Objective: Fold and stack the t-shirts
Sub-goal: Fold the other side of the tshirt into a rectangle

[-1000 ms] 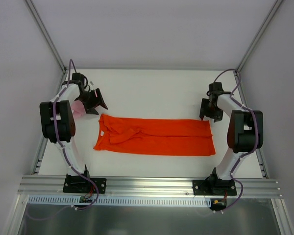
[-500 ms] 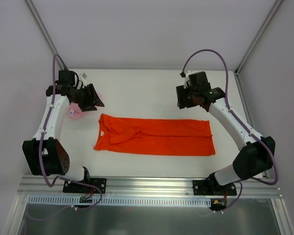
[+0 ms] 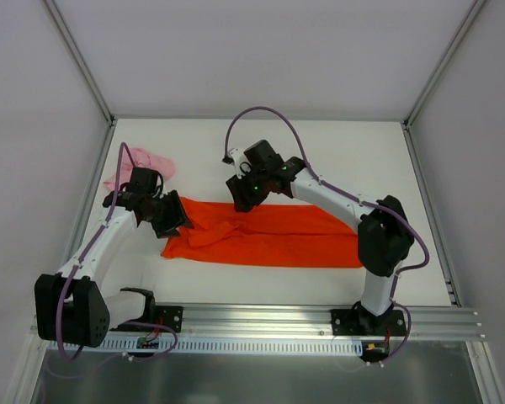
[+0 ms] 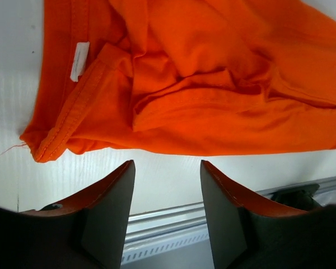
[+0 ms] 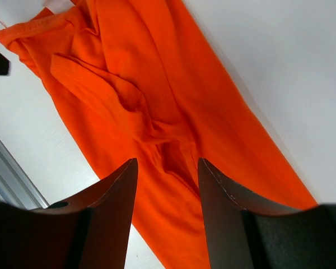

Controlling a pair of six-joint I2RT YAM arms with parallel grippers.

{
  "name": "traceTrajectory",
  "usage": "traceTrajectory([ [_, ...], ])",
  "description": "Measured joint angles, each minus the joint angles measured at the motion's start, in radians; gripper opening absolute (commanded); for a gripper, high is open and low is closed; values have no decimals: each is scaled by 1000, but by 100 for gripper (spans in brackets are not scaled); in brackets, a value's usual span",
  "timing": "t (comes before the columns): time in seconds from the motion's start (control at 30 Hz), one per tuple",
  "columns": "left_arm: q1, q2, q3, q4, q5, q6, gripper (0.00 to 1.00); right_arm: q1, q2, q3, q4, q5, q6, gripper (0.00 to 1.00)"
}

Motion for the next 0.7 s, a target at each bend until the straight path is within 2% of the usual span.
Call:
traceTrajectory([
  [0.23, -43, 11, -93, 80, -97, -44, 40, 45, 85, 51, 29, -21, -8, 50],
  [0.37, -44, 49, -98, 142, -126, -54, 28, 56, 100, 62, 38, -29, -8, 50],
  [0.7, -77, 191, -100, 250, -140, -73, 35, 61, 131, 85, 50, -39, -8, 50],
])
